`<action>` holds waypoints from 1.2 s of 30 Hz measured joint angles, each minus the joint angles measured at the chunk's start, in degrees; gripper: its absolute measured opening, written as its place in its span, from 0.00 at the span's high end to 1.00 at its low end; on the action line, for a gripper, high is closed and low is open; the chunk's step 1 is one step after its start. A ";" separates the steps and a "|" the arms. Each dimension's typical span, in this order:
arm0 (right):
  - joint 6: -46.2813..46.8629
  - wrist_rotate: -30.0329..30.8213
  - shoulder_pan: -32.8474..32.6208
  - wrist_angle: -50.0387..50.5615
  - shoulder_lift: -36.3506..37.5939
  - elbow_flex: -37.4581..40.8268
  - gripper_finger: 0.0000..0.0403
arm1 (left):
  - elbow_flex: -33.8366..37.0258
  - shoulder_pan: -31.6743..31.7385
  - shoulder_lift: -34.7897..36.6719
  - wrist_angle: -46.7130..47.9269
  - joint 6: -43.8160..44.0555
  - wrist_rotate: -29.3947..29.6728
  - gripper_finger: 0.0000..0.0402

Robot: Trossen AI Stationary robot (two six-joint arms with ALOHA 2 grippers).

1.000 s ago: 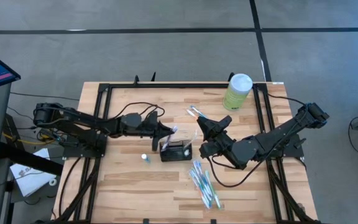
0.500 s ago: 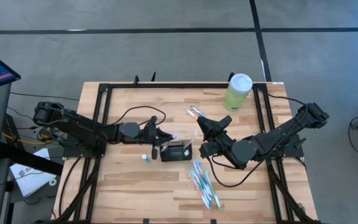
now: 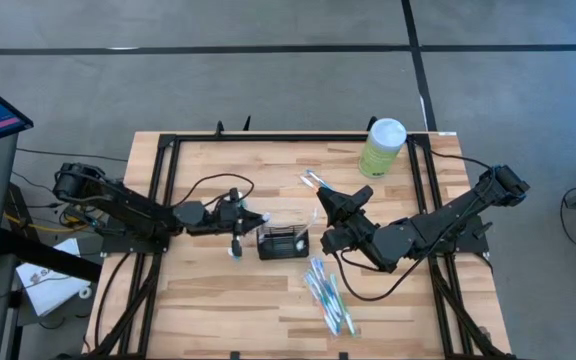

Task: Pick & Place toothbrushing station
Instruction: Put the purple toothbrush into the mesh

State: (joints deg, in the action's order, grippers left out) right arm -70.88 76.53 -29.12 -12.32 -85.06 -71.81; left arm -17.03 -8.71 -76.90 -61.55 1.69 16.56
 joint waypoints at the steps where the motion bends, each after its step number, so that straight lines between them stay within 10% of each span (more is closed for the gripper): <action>1: -0.01 -0.02 0.00 0.00 0.00 0.00 0.87 | 0.48 -0.04 0.00 -0.56 -0.09 0.00 0.96; 36: 1.08 0.00 0.02 0.13 0.00 0.00 0.87 | 2.16 -0.44 -7.37 -5.83 -1.05 1.57 0.92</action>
State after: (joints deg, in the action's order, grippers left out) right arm -69.80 76.53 -29.10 -12.19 -85.06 -71.81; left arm -14.87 -9.15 -84.27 -67.38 0.64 18.13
